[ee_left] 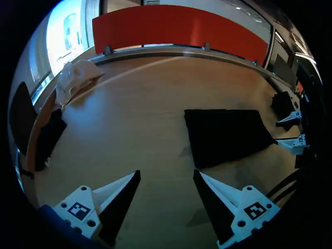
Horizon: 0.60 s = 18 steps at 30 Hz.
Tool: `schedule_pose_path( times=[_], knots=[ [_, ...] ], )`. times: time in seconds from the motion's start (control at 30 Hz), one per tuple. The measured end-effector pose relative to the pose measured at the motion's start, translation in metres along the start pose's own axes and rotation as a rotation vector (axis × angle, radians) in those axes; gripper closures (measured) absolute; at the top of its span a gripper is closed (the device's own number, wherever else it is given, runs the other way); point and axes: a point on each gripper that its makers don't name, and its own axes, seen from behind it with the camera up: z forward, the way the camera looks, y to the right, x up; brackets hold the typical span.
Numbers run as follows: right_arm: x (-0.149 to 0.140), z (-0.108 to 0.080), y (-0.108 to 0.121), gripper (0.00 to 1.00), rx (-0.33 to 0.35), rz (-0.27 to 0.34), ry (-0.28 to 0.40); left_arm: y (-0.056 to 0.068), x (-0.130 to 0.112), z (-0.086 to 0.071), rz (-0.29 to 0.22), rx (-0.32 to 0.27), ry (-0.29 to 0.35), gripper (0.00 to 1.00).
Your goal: Fold towel
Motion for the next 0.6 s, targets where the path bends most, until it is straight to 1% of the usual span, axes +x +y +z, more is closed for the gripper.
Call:
schedule_pose_path(
  times=[0.27,0.47,0.6],
  knots=[
    [-0.007,0.003,-0.004,0.03,0.026,-0.005,-0.025,-0.002,-0.011,-0.007,-0.019,0.004,-0.015,0.06],
    [-0.020,0.006,-0.009,0.14,0.064,-0.026,-0.060,-0.004,-0.018,-0.011,-0.031,0.006,-0.025,0.06],
    [-0.026,0.007,-0.005,0.22,0.064,-0.032,-0.080,-0.006,-0.022,-0.011,-0.035,0.008,-0.034,0.06]
  ],
)
